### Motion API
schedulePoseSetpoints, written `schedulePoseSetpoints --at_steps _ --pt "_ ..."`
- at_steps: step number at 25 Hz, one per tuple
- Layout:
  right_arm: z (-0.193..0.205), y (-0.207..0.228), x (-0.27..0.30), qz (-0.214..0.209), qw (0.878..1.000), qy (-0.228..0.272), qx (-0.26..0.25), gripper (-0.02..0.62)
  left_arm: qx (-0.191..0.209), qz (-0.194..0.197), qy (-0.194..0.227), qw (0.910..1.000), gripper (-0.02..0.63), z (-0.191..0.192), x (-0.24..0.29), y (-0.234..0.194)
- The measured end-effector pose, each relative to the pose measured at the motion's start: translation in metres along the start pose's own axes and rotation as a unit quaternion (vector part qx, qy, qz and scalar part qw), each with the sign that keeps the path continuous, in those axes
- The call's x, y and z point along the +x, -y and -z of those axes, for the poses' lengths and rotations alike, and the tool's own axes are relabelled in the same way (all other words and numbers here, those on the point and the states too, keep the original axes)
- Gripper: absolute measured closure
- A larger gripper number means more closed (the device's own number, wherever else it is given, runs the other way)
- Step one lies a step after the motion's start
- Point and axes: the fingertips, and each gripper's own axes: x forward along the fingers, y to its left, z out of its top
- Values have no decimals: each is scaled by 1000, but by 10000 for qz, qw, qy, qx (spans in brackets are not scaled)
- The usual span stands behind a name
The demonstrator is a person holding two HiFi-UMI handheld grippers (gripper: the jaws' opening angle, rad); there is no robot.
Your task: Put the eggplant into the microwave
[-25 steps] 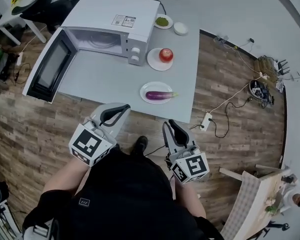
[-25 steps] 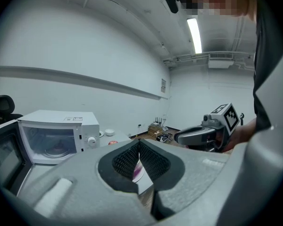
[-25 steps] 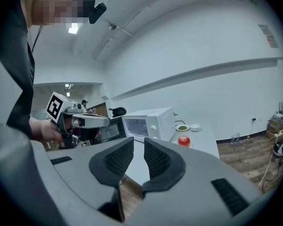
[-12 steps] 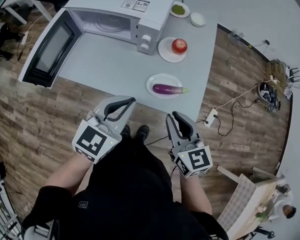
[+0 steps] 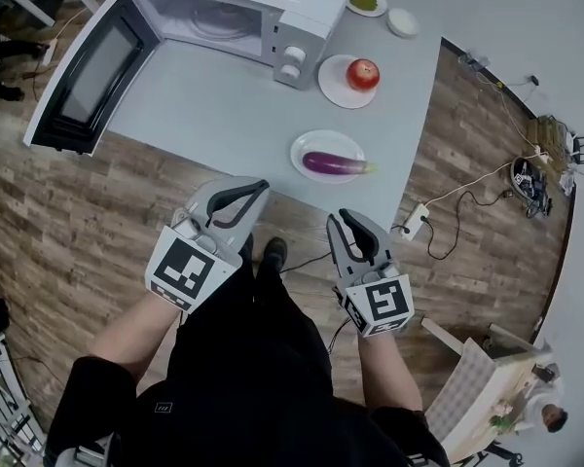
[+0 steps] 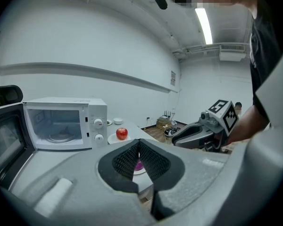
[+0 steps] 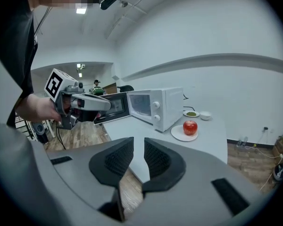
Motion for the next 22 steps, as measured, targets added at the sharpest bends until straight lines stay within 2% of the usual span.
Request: schedulePoseSetpoints --at_steps 10,16,22 --pt "34 36 22 115 9999 -55 15 517 -132 -33 -201 9997 597 50 33 3" --pt "62 47 44 113 9989 -389 -232 517 120 31 -431 9990 597 70 58 0" --pt "88 54 65 91 9977 -599 -292 517 157 142 -535 9983 597 92 76 -1"
